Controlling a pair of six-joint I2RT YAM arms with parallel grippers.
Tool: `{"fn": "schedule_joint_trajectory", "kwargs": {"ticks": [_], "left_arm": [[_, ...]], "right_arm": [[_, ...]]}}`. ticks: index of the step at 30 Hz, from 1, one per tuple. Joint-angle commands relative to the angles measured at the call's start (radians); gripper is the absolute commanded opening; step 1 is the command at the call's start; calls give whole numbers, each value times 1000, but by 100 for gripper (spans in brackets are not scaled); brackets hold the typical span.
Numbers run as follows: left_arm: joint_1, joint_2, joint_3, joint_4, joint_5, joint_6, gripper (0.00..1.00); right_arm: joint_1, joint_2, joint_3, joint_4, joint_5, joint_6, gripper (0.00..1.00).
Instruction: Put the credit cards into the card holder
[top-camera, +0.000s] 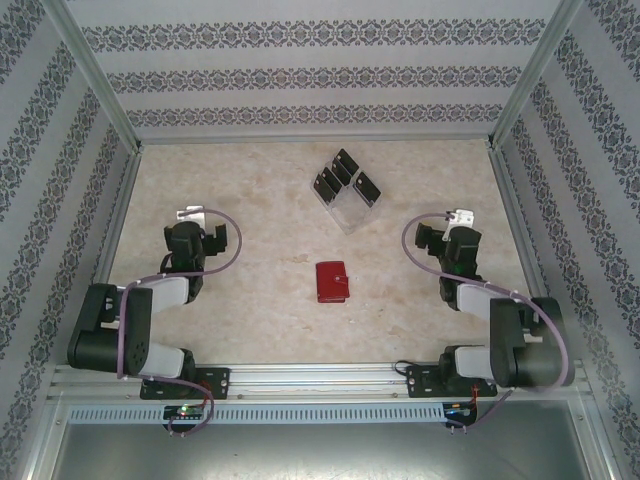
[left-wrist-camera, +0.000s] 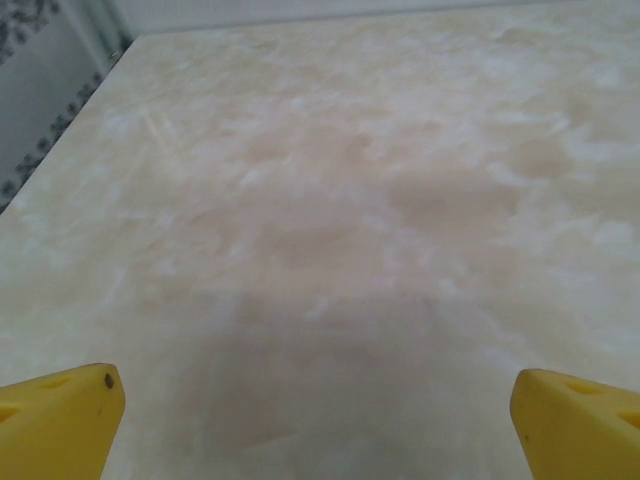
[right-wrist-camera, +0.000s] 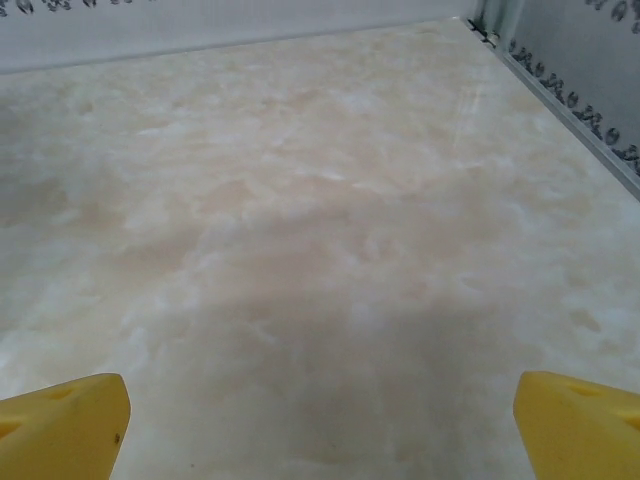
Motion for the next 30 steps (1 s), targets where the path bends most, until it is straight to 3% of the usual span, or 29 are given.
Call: {"fn": "schedule_joint_trajectory", "kwargs": {"ticks": [1,4,6,9,11,14,23,30], "left_arm": [[10,-9,-24,109,144,42,100],[10,28,-76,244,200,40,100],[8,83,-75,295,182,40,100],[8,176,-75,402,179,48,100],[8,171,-50,340,164,34,100],[41,173,-10,265,189,-3,100],[48,178,-11,274,199,-5,100],[47,178,-11,273,200,-5,100]], "right_arm": [[11,93,-29,275,-21,-35,98],[9,210,-69,487,0,-22,98],[6,147,-24,290,-25,-27,98],[13,187,13,290,-54,-45,98],[14,160,51,199,-55,-48,98],[15,173,46,238,-52,-49,98],[58,165,51,217,-6,-93,98],[31,170,69,186,-65,-79,98]]}}
